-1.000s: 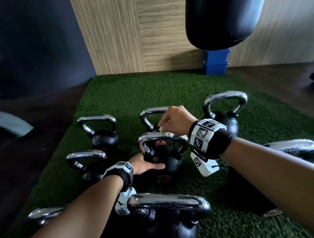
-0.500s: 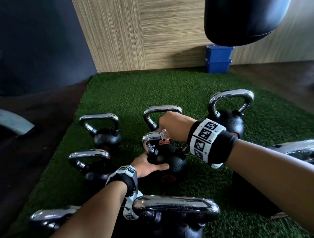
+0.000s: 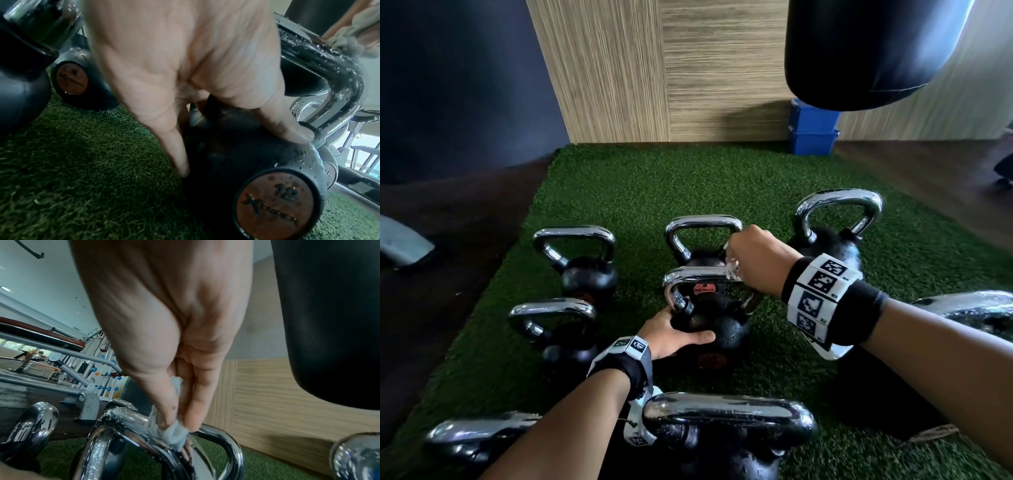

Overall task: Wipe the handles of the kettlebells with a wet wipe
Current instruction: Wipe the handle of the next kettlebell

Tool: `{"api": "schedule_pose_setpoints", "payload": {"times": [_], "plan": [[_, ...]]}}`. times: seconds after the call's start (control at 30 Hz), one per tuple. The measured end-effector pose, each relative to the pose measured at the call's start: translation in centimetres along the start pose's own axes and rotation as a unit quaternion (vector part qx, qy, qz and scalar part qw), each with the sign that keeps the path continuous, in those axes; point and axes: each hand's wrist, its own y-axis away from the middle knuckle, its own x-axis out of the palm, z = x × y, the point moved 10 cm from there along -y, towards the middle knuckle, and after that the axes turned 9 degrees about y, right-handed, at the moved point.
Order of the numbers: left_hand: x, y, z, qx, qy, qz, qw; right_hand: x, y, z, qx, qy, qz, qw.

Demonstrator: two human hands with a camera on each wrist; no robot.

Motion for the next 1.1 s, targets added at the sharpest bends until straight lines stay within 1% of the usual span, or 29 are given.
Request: {"api": "schedule_pose_setpoints", "payload": {"times": [0.1, 0.23, 0.33, 0.43, 0.5, 0.6, 0.67, 0.8, 0.83, 0.97, 1.1], "plan": [[-0.1, 0.0, -0.2, 0.005, -0.006, 0.0, 1.0, 0.0, 0.2, -0.5, 0.02, -0.003, -0.001, 1.0], [-0.2, 0.2, -0.2, 0.007, -0.008, -0.002, 1.0, 0.2, 0.7, -0.8, 0.042, -0.043, -0.011, 0.998], [-0.1, 0.2, -0.3, 0.015, 0.002, 0.0, 1.0, 0.6, 1.1, -2.7, 0.081, -0.051, -0.007, 0.995], [-0.1, 0.2, -0.4, 0.016, -0.001, -0.001, 1.0, 1.4, 1.4, -5.0, 0.112, -0.055, 0.018, 0.992], [-0.1, 0.2, -0.4, 0.009, 0.005, 0.001, 1.0, 2.1, 1.6, -6.3, 0.129, -0.095, 0.025, 0.987], [0.0, 0.3, -0.4, 0.009, 0.012, 0.009, 1.0, 2.7, 1.5, -7.3, 0.136, -0.139, 0.009, 0.981], [0.0, 0.3, -0.4, 0.011, 0.008, 0.013, 1.0, 3.7, 1.7, -8.0, 0.153, -0.159, 0.012, 0.975], [-0.1, 0.8, -0.5, 0.011, 0.016, 0.009, 1.0, 7.6, 3.2, -9.0, 0.195, -0.2, 0.064, 0.958], [-0.1, 0.8, -0.6, 0.013, 0.022, 0.008, 1.0, 8.3, 3.6, -9.1, 0.203, -0.209, 0.068, 0.954], [-0.2, 0.6, -0.8, 0.008, 0.013, 0.007, 1.0, 9.4, 3.6, -9.6, 0.218, -0.228, 0.052, 0.948], [-0.3, 0.4, -0.6, -0.017, 0.008, 0.008, 1.0, 11.8, 3.7, -9.1, 0.23, -0.233, 0.048, 0.943]]}}
